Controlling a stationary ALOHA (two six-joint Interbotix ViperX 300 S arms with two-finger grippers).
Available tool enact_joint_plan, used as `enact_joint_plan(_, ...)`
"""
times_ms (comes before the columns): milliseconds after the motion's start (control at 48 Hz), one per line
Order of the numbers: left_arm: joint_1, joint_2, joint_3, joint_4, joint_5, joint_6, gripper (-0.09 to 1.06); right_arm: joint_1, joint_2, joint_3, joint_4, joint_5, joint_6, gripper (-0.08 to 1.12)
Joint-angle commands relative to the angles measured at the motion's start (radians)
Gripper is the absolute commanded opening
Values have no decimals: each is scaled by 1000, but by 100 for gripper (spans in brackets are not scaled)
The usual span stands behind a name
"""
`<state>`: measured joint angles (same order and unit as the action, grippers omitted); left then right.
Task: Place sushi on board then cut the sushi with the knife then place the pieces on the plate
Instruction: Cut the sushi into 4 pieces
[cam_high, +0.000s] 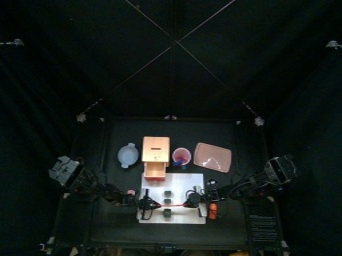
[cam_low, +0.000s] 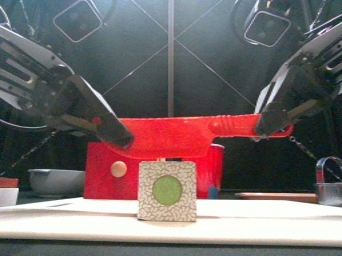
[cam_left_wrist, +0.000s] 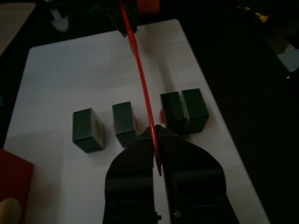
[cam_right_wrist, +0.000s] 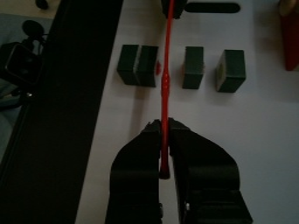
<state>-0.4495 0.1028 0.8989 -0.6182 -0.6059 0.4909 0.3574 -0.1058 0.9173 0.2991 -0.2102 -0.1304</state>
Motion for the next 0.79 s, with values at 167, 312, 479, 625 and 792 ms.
enact_joint_plan(167, -51, 3, -34, 6, 2, 2, 33, 84, -12, -25, -8, -2, -5, 35)
enact_joint_plan(312, -54, 28, -43, 5, 2, 0, 33, 87, 8, -29, -8, -2, -5, 35)
enact_joint_plan(479, -57, 48, -44, 6, 5, 0, 33, 97, 29, -40, -6, -2, -2, 35)
enact_joint_plan(625, -63, 48, -46, 5, 5, 0, 33, 112, 41, -49, -3, -2, 0, 35)
enact_joint_plan(792, -63, 49, -43, 3, 5, 0, 33, 110, 61, -52, -3, -2, 0, 35)
